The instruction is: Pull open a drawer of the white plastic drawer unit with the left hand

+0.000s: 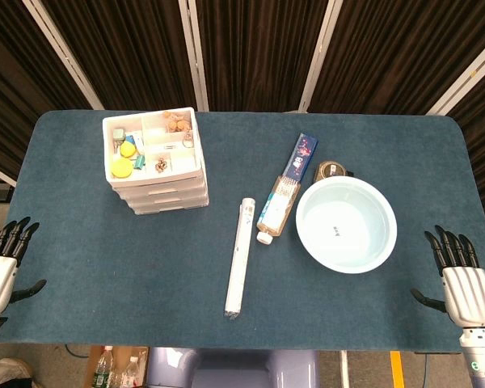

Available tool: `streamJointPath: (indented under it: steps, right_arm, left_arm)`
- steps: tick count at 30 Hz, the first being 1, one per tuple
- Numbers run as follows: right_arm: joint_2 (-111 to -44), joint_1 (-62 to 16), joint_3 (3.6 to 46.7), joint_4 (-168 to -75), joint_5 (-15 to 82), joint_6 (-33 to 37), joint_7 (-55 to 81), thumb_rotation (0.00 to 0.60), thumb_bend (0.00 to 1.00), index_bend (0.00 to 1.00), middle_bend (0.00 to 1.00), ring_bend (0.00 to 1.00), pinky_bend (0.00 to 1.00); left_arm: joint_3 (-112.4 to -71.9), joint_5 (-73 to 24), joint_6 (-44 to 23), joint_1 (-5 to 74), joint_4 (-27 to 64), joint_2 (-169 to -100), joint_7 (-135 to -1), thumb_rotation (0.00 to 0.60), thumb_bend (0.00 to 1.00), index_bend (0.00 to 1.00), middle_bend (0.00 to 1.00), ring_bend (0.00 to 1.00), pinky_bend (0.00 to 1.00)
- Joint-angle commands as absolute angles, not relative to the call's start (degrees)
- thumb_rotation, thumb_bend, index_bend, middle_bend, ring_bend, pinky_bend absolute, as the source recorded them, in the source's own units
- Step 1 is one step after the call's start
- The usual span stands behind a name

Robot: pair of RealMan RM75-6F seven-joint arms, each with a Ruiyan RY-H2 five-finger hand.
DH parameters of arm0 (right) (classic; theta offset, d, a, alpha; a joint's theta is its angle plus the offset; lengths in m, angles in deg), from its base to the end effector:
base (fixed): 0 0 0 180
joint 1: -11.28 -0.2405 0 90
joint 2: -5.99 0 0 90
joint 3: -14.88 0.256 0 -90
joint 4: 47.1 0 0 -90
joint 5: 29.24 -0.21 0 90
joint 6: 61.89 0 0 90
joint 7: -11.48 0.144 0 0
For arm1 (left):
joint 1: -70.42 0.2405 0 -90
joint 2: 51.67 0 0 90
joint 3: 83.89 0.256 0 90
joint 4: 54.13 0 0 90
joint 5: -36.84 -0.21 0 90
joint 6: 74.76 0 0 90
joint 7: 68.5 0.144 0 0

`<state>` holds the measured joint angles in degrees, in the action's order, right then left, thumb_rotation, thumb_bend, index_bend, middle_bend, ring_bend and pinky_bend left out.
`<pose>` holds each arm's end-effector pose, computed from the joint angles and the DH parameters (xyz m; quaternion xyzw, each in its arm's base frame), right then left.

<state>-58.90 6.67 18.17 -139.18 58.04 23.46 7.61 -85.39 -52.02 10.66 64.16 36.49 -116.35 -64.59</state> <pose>-0.3076 -0.1812 0.1556 0.6087 -0.3628 0.3790 0.5952 -0.3067 0.1838 0.1534 -0.6326 -0.3467 -0.3739 0.5830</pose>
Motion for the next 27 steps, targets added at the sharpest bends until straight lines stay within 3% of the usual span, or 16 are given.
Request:
streamJointPath:
  steps: [1,12,16,18,20,23,27]
  right_arm:
    - [-58.9,6.7,18.0,-139.2,58.2,23.5,7.5,0.6,0.13,0.0,0.0,0.0,0.0]
    - [-58.7,6.8,18.0,-139.4,58.2,23.6,7.9,0.6,0.13,0.0,0.0,0.0,0.0]
    - [-58.9,6.7,18.0,-139.3,58.1,23.2,7.7,0.6,0.13,0.0,0.0,0.0,0.0]
    - [-58.9,6.7,18.0,-139.3,58.0,23.1,7.7,0.6,0.13,0.0,0.0,0.0,0.0]
    - [-58.9,6.6,18.0,-139.3,57.9,23.0,7.8,0.6,0.13,0.0,0.0,0.0,0.0]
    - [-58.8,6.6,17.9,-139.3,57.9,22.7,8.0,0.6,0.13,0.0,0.0,0.0,0.0]
    - [-58.7,6.8,17.9,-139.6,58.2,23.2,8.2,0.6,0.13,0.0,0.0,0.0,0.0]
  left_arm:
    - [-85.4,-52.1,10.7,64.1,36.5,-116.3,-64.4,0.6,0.0,0.05,0.0,0.0,0.13]
    - [-85.3,-51.7,10.6,64.3,37.1,-116.2,-64.4,0.6,0.0,0.05,0.0,0.0,0.13]
    - [-85.4,-50.5,9.4,64.0,38.1,-116.0,-65.2,0.6,0.04,0.05,0.05,0.02,0.2]
    - [-85.8,-49.7,8.8,63.8,39.1,-116.0,-66.4,0.6,0.17,0.05,0.2,0.16,0.33]
    - [-86.6,-48.8,8.3,63.3,40.2,-116.2,-68.0,0.6,0.34,0.05,0.49,0.44,0.54]
    - [-87.9,-46.0,6.0,62.3,43.9,-116.0,-71.0,0.6,0.45,0.07,0.8,0.71,0.72]
    - [-89.7,-41.5,0.8,59.6,49.6,-115.8,-72.1,0.6,0.53,0.08,0.95,0.86,0.82]
